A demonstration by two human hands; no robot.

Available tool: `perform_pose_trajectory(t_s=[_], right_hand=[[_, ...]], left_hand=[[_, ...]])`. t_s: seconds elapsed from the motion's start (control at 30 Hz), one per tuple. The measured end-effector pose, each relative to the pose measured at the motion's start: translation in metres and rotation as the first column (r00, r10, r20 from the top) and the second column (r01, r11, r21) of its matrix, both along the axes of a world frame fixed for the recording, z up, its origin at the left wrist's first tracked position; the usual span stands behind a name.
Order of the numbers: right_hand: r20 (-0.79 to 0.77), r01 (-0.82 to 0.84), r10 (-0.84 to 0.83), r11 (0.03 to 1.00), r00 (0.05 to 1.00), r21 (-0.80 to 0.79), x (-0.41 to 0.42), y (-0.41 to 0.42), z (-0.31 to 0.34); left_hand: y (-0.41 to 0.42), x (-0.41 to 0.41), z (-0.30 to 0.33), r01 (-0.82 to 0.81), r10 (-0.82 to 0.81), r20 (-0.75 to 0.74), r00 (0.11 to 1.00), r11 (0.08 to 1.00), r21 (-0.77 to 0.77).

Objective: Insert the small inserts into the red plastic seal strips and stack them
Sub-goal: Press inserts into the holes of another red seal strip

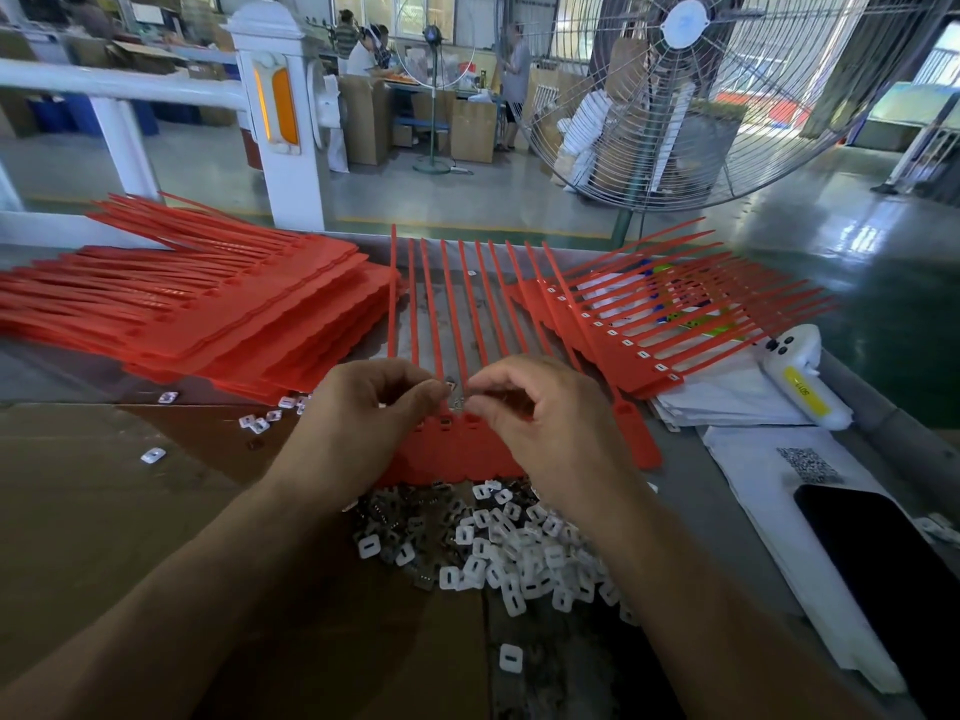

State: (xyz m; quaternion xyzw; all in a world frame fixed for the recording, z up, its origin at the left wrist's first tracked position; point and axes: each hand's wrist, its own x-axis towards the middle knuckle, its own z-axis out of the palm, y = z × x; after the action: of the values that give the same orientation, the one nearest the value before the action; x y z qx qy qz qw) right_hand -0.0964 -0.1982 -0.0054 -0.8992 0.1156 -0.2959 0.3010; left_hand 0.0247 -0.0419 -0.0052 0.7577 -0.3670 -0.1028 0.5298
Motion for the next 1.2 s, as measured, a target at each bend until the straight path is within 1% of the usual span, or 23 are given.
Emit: perform_pose_trajectory(t_s=[0.07,0.1,0.13,0.17,0.3,0.4,0.53,0.63,0.9,1.03,1.1,1.2], right_hand=[[-0.032,0.072,-0.071,0.997,0.997,0.026,0.002,-0.006,-0.005],[-0.061,0.101,-0.099,0.995,0.993,0.027,0.003,-0.009,-0.008],[-0.091,0.122,-0.119,0.992,0.989,0.025,0.004,-0.012,-0.011],[-0.119,0.137,-0.134,0.990,0.984,0.020,0.006,-0.014,-0.013],[-0.163,0.153,-0.153,0.988,0.975,-0.014,0.012,-0.016,-0.019],[-0.174,0.150,-0.154,0.988,0.973,-0.033,0.016,-0.013,-0.020],[-0.190,0.148,-0.161,0.986,0.969,-0.078,0.018,-0.012,-0.020],[-0.212,0.152,-0.166,0.985,0.963,-0.082,0.021,-0.010,-0.018],[-0.284,0.148,-0.143,0.989,0.948,-0.004,0.021,-0.008,-0.013],[-0.275,0.115,-0.095,0.992,0.957,0.059,0.013,-0.011,-0.014],[-0.267,0.107,-0.087,0.992,0.960,0.063,0.008,-0.013,-0.014],[-0.281,0.082,-0.074,0.996,0.957,0.018,0.006,-0.013,-0.013]], left_hand=[[0.001,0.003,-0.004,-0.132,0.106,0.242,0.964,0.987,0.095],[0.002,0.006,-0.005,-0.176,0.124,0.334,0.934,0.975,0.132],[0.002,0.008,-0.007,-0.210,0.129,0.393,0.910,0.963,0.171],[0.003,0.011,-0.008,-0.236,0.129,0.422,0.897,0.948,0.212],[0.005,0.016,-0.007,-0.260,0.090,0.408,0.908,0.886,0.384],[0.005,0.017,-0.006,-0.252,0.068,0.384,0.921,0.856,0.452],[0.006,0.015,-0.005,-0.267,0.081,0.384,0.920,0.848,0.459],[0.005,0.013,-0.004,-0.270,0.081,0.386,0.919,0.842,0.466],[0.005,0.016,-0.008,-0.271,0.081,0.403,0.912,0.856,0.440],[0.006,0.017,-0.009,-0.259,0.075,0.395,0.916,0.861,0.437],[0.006,0.018,-0.010,-0.257,0.073,0.398,0.914,0.865,0.431],[0.006,0.018,-0.011,-0.261,0.076,0.402,0.913,0.865,0.429]])
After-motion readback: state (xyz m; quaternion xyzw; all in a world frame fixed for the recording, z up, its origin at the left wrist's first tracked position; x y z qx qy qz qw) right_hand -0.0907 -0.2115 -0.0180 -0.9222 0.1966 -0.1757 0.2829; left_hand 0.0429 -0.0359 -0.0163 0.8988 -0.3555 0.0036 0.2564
